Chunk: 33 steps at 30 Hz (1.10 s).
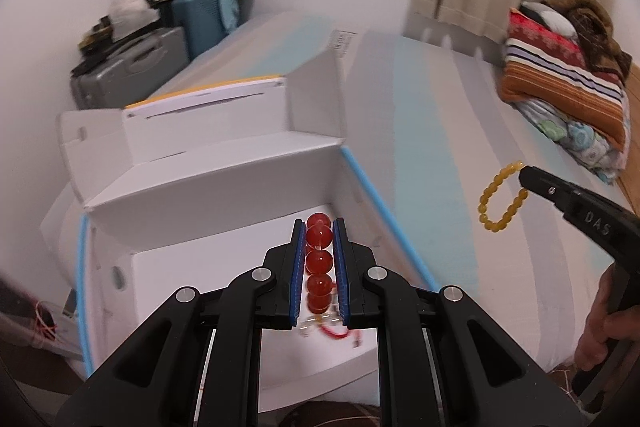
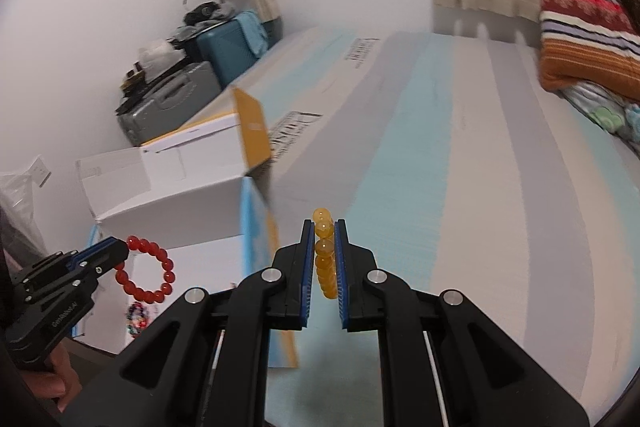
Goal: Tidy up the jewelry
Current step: 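Carry the red bead and yellow amber bracelets over the white box, then open both tools to drop the two bracelets into the box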
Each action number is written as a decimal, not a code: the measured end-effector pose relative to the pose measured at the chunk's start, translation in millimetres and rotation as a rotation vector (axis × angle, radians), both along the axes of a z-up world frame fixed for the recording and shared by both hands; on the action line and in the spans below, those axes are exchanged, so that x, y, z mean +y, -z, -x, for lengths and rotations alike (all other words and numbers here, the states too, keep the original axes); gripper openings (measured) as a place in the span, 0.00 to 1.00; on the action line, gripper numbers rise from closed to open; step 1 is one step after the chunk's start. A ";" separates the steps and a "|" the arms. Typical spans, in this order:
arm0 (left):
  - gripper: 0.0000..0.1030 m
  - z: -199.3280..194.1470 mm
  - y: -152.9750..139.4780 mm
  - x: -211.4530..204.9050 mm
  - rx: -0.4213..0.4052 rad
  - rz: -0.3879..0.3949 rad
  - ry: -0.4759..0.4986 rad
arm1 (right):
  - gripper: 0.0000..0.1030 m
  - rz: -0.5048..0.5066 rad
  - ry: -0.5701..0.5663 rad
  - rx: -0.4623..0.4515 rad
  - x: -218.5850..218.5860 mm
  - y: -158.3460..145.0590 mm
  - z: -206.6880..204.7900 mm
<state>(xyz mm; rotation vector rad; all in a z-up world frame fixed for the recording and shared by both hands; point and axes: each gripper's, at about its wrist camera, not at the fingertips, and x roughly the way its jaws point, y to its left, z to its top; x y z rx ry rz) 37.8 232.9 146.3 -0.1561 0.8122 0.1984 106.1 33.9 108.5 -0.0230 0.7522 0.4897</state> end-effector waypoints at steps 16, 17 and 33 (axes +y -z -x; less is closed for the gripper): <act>0.12 50.5 59.8 98.4 0.122 0.062 -0.183 | 0.09 0.080 -0.208 0.032 124.5 25.6 41.1; 0.12 51.2 63.6 101.6 0.130 0.064 -0.191 | 0.09 0.090 -0.211 0.039 128.6 30.7 41.4; 0.13 58.1 96.0 121.7 0.204 0.062 -0.247 | 0.12 0.187 -0.211 0.165 154.2 98.2 35.6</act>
